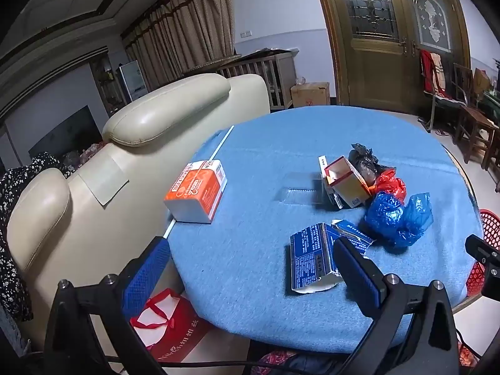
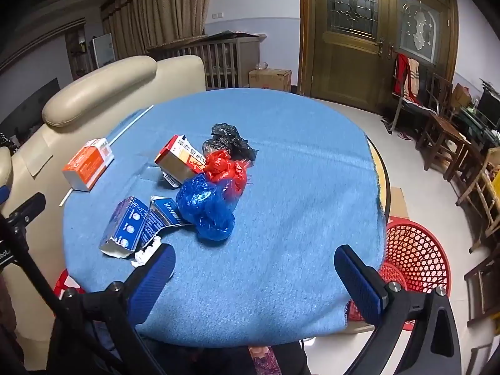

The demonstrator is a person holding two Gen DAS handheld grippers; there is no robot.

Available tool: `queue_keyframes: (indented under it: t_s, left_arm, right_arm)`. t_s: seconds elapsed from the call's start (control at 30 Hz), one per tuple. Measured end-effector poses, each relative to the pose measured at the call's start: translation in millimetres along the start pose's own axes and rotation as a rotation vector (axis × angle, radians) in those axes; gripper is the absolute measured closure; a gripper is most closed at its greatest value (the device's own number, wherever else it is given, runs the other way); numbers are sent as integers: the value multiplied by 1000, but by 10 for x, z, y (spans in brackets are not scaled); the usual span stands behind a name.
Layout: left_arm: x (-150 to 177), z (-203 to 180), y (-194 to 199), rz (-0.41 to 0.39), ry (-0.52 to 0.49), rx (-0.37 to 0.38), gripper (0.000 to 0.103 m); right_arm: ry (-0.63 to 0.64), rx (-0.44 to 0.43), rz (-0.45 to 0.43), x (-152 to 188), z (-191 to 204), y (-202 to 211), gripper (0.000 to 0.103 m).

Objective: Collect trash
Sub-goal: 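Move both tools toward the blue plastic bag and blue carton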

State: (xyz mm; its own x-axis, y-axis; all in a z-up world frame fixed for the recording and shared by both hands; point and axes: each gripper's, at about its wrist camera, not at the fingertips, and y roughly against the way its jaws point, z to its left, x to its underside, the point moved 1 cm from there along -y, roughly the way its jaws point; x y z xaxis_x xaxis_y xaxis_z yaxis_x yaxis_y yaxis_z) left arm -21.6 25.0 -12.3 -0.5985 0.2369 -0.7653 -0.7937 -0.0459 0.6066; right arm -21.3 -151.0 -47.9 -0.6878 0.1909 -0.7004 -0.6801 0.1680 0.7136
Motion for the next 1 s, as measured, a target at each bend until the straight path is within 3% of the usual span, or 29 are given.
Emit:
queue_keyframes:
  t_s: [0.27,0.83,1.0]
  left_arm:
    - [17,9,-18,2,2,-2,0]
    - [66,-20,-159,33,-2,6,0]
    - [79,-39,-248,49,-3,10,0]
  right_arm:
    - [0,-39,16,123,31,21,0]
    - [-13,-8,3,-27,3,-36,0]
    - [-30,-45,19,-105,16,-104,0]
